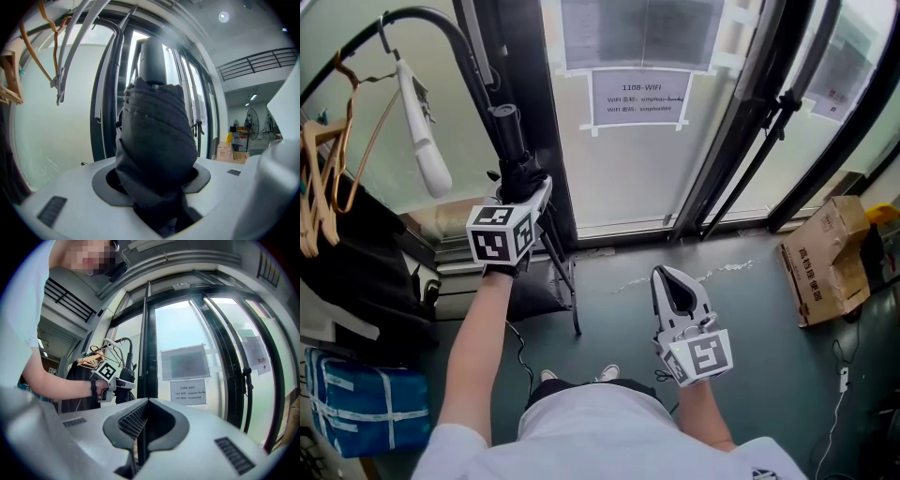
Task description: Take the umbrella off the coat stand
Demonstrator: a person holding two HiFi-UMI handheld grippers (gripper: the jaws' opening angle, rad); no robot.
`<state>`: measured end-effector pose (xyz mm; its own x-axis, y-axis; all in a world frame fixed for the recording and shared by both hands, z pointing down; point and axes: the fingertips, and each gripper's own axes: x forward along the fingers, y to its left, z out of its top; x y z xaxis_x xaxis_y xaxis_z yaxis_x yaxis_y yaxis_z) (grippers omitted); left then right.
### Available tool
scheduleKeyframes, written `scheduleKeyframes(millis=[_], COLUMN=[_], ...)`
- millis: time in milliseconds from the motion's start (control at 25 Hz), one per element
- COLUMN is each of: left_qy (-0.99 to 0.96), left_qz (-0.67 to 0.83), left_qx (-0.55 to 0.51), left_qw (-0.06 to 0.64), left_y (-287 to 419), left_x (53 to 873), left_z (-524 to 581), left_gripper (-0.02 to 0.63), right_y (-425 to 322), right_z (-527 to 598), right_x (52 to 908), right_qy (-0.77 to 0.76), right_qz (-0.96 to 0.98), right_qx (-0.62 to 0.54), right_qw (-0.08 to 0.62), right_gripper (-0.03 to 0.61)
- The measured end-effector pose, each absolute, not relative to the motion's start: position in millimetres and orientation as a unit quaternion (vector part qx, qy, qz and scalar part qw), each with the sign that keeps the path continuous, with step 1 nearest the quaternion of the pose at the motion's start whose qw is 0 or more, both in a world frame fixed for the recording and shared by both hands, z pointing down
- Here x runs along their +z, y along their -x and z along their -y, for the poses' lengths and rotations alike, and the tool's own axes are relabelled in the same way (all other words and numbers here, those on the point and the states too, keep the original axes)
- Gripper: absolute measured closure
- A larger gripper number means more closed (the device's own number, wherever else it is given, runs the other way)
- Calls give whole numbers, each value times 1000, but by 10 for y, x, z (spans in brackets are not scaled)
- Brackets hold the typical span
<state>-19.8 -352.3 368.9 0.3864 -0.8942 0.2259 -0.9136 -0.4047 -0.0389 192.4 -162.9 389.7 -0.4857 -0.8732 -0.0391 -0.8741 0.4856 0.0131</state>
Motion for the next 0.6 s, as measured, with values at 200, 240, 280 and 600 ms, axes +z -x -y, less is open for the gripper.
scheduleKeyframes(millis=[200, 240, 280, 600], left_qy=[-837, -838, -839, -845], left_qz=[536, 534, 532, 521], left_qx=[103, 102, 101, 117], left_qw=[48, 48, 49, 44], left_y=[160, 144, 127, 33], left_x=[3580, 3561, 3545, 3493], left_z=[3578, 3584, 3591, 3646], left_gripper=[360, 360, 360, 360], right_y=[-1909, -1913, -1918, -1840], right_z=[1590, 1582, 1575, 1547], right_x=[3914, 3917, 3920, 3972], right_qy=[508, 508, 509, 506], right_qz=[-861, -861, -861, -862], right_qx=[14, 14, 13, 4], right_qw=[14, 15, 15, 25], right_gripper=[560, 560, 560, 560])
